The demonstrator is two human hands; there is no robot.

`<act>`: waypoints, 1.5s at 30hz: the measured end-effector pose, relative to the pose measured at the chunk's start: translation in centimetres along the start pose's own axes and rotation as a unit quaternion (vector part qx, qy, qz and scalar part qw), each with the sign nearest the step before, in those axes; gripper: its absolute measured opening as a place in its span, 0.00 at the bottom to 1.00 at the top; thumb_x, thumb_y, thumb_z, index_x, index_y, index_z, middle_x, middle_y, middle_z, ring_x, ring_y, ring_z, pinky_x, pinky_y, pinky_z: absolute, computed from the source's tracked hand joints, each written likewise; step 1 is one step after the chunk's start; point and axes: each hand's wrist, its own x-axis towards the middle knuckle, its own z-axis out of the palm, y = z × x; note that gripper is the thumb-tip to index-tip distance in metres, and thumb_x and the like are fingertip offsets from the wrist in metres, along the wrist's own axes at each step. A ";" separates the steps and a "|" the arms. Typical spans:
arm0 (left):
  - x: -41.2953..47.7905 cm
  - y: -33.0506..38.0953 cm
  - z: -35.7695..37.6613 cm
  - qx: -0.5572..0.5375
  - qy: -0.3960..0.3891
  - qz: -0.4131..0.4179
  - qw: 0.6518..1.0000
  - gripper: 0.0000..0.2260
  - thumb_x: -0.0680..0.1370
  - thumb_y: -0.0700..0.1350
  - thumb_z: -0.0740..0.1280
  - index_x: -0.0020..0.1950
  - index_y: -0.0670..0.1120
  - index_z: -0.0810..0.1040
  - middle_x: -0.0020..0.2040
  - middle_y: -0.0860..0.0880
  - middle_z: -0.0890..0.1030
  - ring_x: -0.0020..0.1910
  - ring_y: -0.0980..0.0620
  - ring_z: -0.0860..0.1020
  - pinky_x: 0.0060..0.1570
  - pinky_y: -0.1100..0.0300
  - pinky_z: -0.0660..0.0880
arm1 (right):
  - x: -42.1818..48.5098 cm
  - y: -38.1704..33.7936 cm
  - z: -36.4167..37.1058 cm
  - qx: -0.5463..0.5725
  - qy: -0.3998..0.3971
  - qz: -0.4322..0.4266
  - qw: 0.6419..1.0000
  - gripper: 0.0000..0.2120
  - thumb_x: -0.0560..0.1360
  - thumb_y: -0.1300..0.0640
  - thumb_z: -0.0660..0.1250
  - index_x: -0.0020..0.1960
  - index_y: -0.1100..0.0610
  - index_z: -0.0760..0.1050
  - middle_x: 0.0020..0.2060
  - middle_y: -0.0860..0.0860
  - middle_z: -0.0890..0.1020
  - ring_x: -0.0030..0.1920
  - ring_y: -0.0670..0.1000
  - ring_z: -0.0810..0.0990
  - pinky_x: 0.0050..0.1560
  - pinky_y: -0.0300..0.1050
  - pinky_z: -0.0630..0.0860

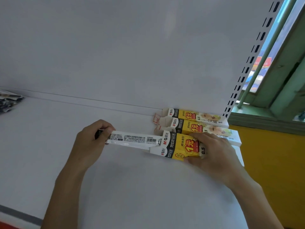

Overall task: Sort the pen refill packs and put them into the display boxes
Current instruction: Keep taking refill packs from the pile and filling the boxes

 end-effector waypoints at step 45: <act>-7.7 1.6 -1.1 0.121 -0.023 0.012 0.992 0.08 0.78 0.46 0.61 0.54 0.53 0.77 0.49 0.60 0.77 0.45 0.66 0.75 0.49 0.64 0.72 | -0.3 -8.4 -2.2 0.165 0.068 -0.144 0.973 0.13 0.71 0.51 0.68 0.55 0.50 0.76 0.43 0.40 0.77 0.44 0.42 0.76 0.47 0.43 0.75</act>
